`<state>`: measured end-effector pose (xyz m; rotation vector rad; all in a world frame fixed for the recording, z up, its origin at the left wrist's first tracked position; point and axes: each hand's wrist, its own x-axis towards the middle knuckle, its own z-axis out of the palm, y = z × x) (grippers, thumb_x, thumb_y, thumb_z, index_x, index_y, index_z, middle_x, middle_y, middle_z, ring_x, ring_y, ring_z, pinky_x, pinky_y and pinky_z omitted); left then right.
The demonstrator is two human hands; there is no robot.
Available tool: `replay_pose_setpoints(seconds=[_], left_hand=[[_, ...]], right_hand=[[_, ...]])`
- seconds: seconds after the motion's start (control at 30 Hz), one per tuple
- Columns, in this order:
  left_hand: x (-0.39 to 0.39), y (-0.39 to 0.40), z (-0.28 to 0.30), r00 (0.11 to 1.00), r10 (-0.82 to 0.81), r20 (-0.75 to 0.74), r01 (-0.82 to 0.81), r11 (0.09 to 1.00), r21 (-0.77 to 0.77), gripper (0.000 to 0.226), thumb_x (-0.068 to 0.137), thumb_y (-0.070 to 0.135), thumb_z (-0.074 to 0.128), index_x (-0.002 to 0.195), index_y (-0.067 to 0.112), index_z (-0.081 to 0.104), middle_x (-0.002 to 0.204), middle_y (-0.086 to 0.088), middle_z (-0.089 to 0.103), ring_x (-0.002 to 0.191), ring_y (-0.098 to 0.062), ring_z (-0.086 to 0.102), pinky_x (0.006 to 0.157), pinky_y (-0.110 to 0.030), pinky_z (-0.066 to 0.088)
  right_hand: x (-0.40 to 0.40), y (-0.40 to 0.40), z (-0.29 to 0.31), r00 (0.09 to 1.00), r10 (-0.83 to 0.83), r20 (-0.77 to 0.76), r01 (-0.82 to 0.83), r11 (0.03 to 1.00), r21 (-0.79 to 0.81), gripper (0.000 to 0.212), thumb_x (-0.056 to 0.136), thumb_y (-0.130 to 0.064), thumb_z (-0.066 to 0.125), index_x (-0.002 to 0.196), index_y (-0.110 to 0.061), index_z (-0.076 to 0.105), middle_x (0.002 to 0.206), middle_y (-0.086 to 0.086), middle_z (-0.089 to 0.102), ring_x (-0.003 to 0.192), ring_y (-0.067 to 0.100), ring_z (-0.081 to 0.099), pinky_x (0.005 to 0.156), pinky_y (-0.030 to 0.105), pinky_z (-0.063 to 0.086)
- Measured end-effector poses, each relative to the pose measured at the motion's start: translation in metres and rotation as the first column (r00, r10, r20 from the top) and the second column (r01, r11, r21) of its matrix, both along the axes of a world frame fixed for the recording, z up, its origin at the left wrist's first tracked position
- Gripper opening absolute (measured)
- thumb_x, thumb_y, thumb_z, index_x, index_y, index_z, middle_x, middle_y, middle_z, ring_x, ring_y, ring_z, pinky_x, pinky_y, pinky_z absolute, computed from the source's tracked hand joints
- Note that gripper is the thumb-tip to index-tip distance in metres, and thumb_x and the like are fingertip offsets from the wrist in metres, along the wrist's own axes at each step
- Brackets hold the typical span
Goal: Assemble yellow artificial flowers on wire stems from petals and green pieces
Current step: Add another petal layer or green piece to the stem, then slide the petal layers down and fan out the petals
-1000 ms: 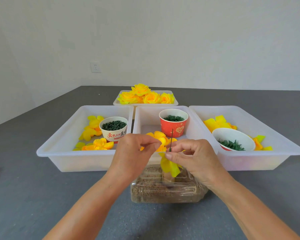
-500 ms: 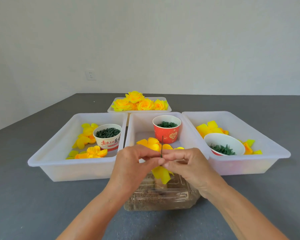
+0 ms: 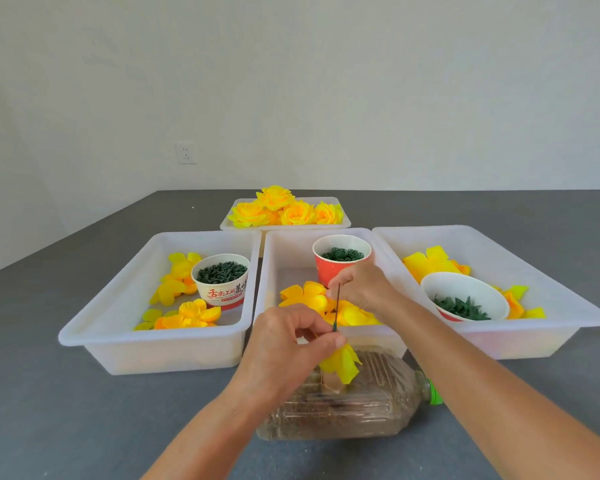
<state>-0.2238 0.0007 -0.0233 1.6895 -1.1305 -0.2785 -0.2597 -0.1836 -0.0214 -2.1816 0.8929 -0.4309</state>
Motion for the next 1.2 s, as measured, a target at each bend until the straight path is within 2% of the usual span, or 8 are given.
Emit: replay_pose_setpoints(seconds=[0.17, 0.33, 0.43, 0.57, 0.8, 0.9, 1.03, 1.2], left_hand=[[0.006, 0.002, 0.001, 0.987, -0.086, -0.137, 0.084, 0.996, -0.02, 0.009, 0.071, 0.015, 0.078, 0.068, 0.021, 0.073, 0.076, 0.002, 0.069, 0.079, -0.014, 0.064, 0.08, -0.027, 0.05], [0.028, 0.007, 0.011, 0.932, -0.178, -0.316, 0.141, 0.98, -0.137, 0.018, 0.075, 0.004, 0.072, 0.078, 0.021, 0.076, 0.081, -0.003, 0.074, 0.079, -0.012, 0.063, 0.073, -0.02, 0.052], [0.055, -0.007, 0.016, 0.975, 0.028, -0.218, -0.056, 0.991, -0.122, 0.015, 0.08, 0.005, 0.069, 0.077, 0.019, 0.074, 0.07, 0.005, 0.072, 0.07, -0.003, 0.063, 0.066, -0.014, 0.05], [0.075, -0.036, 0.013, 0.989, 0.144, 0.026, -0.145, 0.989, 0.009, 0.006, 0.083, 0.014, 0.069, 0.084, 0.014, 0.074, 0.07, 0.006, 0.067, 0.062, -0.002, 0.058, 0.062, -0.016, 0.044], [0.069, -0.058, -0.007, 0.964, 0.074, 0.255, -0.128, 0.971, 0.2, 0.013, 0.085, 0.023, 0.065, 0.088, 0.015, 0.075, 0.082, -0.003, 0.072, 0.075, -0.016, 0.065, 0.067, -0.023, 0.048], [0.066, -0.057, -0.013, 0.96, 0.072, 0.272, -0.127, 0.973, 0.191, 0.012, 0.084, 0.024, 0.065, 0.084, 0.017, 0.075, 0.077, 0.0, 0.071, 0.075, -0.016, 0.065, 0.072, -0.033, 0.052], [0.066, -0.056, -0.016, 0.968, 0.099, 0.231, -0.133, 0.982, 0.137, 0.012, 0.083, 0.024, 0.066, 0.077, 0.018, 0.074, 0.069, 0.004, 0.07, 0.07, -0.013, 0.064, 0.07, -0.035, 0.052], [0.066, -0.056, -0.016, 0.968, 0.103, 0.228, -0.129, 0.987, 0.101, 0.012, 0.083, 0.023, 0.066, 0.076, 0.019, 0.074, 0.068, 0.003, 0.07, 0.069, -0.015, 0.064, 0.066, -0.032, 0.05]], right_hand=[[0.035, -0.009, -0.01, 0.949, -0.097, -0.299, 0.046, 0.984, -0.173, 0.033, 0.072, -0.032, 0.077, 0.063, -0.009, 0.055, 0.065, 0.005, 0.059, 0.066, 0.02, 0.059, 0.055, 0.025, 0.044], [0.049, -0.02, -0.021, 0.95, -0.12, -0.288, 0.145, 0.987, 0.067, 0.032, 0.069, -0.025, 0.081, 0.058, -0.007, 0.057, 0.043, 0.005, 0.057, 0.043, 0.013, 0.055, 0.047, 0.024, 0.05], [0.053, -0.024, -0.027, 0.963, -0.118, -0.244, 0.163, 0.971, 0.175, 0.023, 0.074, -0.015, 0.078, 0.067, -0.004, 0.058, 0.06, 0.01, 0.06, 0.056, 0.018, 0.058, 0.069, 0.035, 0.057], [0.044, -0.036, -0.011, 0.966, -0.235, -0.109, 0.248, 0.961, 0.124, 0.027, 0.075, -0.026, 0.073, 0.085, -0.007, 0.056, 0.079, 0.01, 0.059, 0.067, 0.023, 0.057, 0.055, 0.028, 0.045], [0.007, -0.03, -0.004, 0.783, -0.007, -0.622, -0.147, 0.97, -0.196, 0.028, 0.072, -0.023, 0.079, 0.075, -0.01, 0.054, 0.068, 0.003, 0.055, 0.062, 0.016, 0.052, 0.05, 0.019, 0.039], [0.002, -0.035, -0.011, 0.881, 0.022, -0.472, -0.088, 0.989, -0.119, 0.034, 0.076, -0.019, 0.075, 0.105, -0.003, 0.066, 0.086, 0.007, 0.063, 0.064, 0.016, 0.057, 0.057, 0.02, 0.049], [-0.002, -0.041, -0.011, 0.992, -0.118, 0.053, 0.115, 0.991, 0.064, 0.02, 0.072, -0.013, 0.079, 0.084, -0.013, 0.063, 0.069, 0.004, 0.06, 0.058, 0.015, 0.055, 0.052, 0.025, 0.048], [-0.008, -0.042, -0.01, 0.959, -0.138, 0.248, 0.114, 0.987, 0.109, 0.023, 0.075, -0.018, 0.078, 0.06, -0.013, 0.061, 0.057, -0.001, 0.056, 0.055, 0.009, 0.049, 0.054, 0.02, 0.042]])
